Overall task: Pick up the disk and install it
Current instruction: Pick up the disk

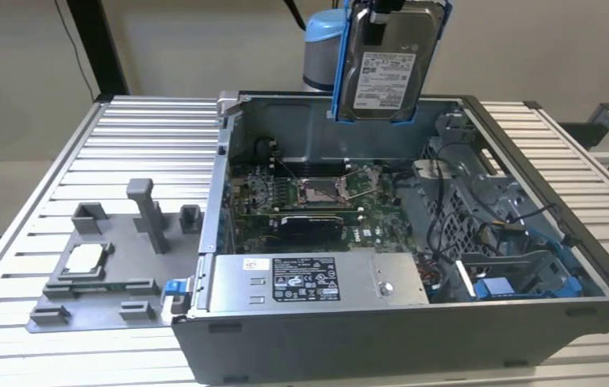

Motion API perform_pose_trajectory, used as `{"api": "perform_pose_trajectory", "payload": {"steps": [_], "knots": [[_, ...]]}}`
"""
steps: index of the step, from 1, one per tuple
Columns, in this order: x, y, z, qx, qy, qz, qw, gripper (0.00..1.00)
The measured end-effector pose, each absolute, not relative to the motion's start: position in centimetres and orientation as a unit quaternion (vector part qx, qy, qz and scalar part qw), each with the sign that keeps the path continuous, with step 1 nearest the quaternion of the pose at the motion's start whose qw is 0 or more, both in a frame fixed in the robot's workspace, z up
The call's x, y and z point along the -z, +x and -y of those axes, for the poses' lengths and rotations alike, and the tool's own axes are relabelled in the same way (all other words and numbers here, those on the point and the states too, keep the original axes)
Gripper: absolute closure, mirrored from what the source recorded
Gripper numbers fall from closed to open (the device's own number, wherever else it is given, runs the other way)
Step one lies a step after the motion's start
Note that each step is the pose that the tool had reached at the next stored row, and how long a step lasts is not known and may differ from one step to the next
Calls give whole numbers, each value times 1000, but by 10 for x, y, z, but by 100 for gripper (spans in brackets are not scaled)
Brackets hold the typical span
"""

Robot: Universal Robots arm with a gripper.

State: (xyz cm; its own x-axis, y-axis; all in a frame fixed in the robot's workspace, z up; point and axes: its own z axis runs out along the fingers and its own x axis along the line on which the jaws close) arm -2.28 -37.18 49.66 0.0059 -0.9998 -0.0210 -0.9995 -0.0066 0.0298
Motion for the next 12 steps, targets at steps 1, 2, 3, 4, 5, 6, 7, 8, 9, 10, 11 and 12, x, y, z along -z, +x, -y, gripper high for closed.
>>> {"api": "perform_pose_trajectory", "payload": {"steps": [1,2,3,4,5,6,7,8,9,10,11,12], "knots": [[-497,-23,372,18,709,705,3,100],[-497,-23,372,18,709,705,3,100],[-497,-23,373,18,709,705,3,100],[-497,-22,373,18,709,705,3,100],[-497,-22,374,18,709,705,3,100],[-497,-22,375,18,709,705,3,100],[-497,-22,376,18,709,705,3,100],[-497,-21,377,18,709,705,3,100],[-497,-21,378,18,709,705,3,100],[-497,-20,379,18,709,705,3,100],[-497,-20,380,18,709,705,3,100],[-497,-19,381,18,709,705,3,100]]}}
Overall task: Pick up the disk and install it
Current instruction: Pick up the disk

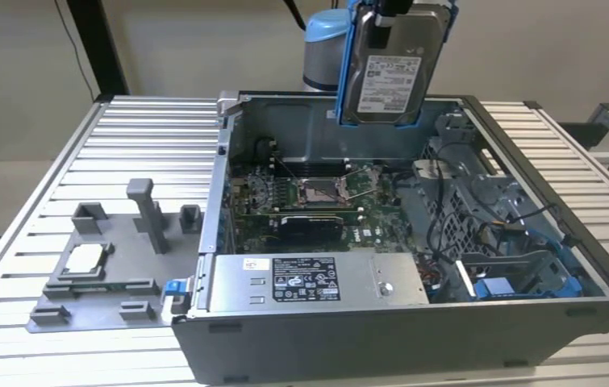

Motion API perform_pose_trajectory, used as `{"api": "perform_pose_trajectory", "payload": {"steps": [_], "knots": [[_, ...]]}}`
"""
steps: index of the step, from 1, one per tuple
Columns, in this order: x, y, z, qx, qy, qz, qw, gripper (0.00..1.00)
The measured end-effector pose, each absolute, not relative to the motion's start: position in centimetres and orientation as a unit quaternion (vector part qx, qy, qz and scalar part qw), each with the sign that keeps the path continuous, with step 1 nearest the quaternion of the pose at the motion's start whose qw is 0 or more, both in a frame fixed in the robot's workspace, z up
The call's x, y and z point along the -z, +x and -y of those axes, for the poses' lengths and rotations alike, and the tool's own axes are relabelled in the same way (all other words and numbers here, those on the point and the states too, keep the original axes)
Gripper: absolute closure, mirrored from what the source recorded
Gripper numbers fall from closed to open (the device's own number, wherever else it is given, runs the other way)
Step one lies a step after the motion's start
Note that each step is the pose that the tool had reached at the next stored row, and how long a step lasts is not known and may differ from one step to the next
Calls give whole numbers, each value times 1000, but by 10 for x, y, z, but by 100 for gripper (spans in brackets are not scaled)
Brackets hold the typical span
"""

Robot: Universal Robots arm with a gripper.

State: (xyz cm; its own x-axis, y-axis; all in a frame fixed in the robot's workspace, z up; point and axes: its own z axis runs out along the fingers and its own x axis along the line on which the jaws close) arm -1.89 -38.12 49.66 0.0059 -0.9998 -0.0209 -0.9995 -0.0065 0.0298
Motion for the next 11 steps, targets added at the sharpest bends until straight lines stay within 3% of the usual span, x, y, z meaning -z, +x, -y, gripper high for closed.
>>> {"api": "perform_pose_trajectory", "payload": {"steps": [11], "knots": [[-497,-11,395,18,709,705,3,100]]}}
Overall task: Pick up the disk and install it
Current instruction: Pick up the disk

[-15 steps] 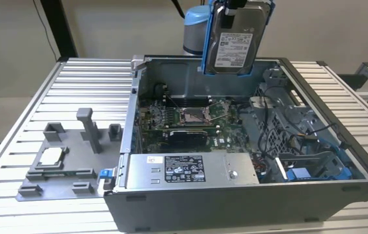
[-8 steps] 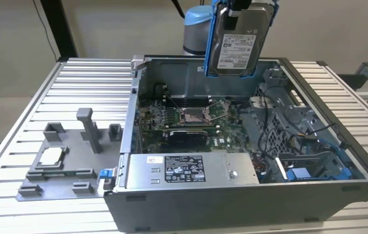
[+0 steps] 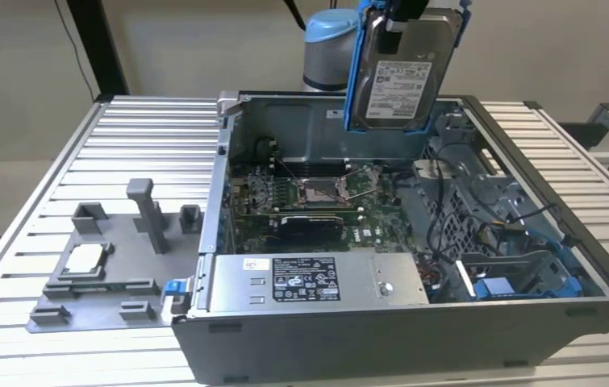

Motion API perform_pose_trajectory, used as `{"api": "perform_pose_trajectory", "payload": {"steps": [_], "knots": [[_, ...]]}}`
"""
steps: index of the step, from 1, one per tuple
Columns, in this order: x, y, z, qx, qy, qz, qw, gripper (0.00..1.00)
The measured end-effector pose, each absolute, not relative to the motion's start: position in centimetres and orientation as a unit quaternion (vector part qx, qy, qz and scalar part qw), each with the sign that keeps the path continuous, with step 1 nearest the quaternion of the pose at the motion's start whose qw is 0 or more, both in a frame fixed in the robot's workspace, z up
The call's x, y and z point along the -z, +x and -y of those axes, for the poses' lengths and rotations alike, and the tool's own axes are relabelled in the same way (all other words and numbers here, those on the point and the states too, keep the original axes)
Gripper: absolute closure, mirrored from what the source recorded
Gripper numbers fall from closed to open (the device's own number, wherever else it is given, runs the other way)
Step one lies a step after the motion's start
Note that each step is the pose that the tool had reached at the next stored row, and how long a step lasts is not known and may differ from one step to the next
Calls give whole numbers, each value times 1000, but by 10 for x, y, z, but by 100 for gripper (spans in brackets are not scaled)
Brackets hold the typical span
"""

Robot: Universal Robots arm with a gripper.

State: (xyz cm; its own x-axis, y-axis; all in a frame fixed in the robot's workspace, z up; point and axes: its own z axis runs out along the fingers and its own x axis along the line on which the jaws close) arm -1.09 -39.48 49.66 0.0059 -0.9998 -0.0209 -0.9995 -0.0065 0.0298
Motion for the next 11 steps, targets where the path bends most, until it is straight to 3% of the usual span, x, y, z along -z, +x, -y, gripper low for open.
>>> {"api": "perform_pose_trajectory", "payload": {"steps": [11], "knots": [[-497,-4,411,18,709,705,3,100]]}}
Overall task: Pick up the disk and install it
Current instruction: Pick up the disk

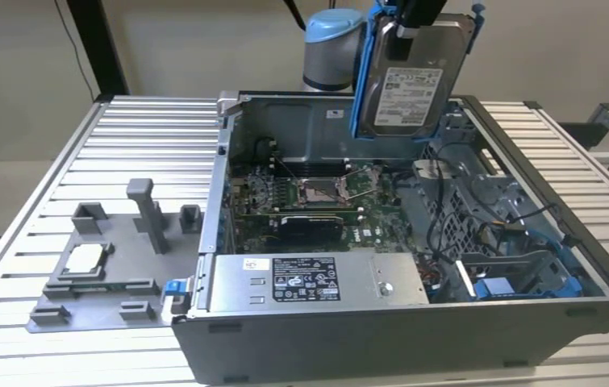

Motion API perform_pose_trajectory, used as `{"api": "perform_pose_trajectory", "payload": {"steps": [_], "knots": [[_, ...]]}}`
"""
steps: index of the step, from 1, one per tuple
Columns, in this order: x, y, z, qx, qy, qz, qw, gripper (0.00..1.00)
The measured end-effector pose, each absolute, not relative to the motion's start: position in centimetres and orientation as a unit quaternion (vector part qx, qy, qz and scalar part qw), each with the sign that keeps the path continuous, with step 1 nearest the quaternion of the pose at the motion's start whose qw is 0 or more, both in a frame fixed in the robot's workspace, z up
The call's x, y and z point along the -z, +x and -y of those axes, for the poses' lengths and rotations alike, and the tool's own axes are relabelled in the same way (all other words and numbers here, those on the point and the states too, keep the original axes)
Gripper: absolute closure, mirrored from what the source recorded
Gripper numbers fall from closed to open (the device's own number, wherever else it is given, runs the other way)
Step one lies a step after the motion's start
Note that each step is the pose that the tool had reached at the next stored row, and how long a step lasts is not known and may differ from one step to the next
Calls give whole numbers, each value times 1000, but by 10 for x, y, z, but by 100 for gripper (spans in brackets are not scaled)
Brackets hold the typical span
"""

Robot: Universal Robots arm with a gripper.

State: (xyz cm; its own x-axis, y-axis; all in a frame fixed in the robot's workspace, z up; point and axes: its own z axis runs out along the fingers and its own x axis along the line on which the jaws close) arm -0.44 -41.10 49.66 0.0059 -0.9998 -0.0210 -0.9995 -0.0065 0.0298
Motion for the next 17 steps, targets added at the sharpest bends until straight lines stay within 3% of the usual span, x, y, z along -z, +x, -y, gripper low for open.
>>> {"api": "perform_pose_trajectory", "payload": {"steps": [17], "knots": [[-497,4,440,18,709,705,3,100]]}}
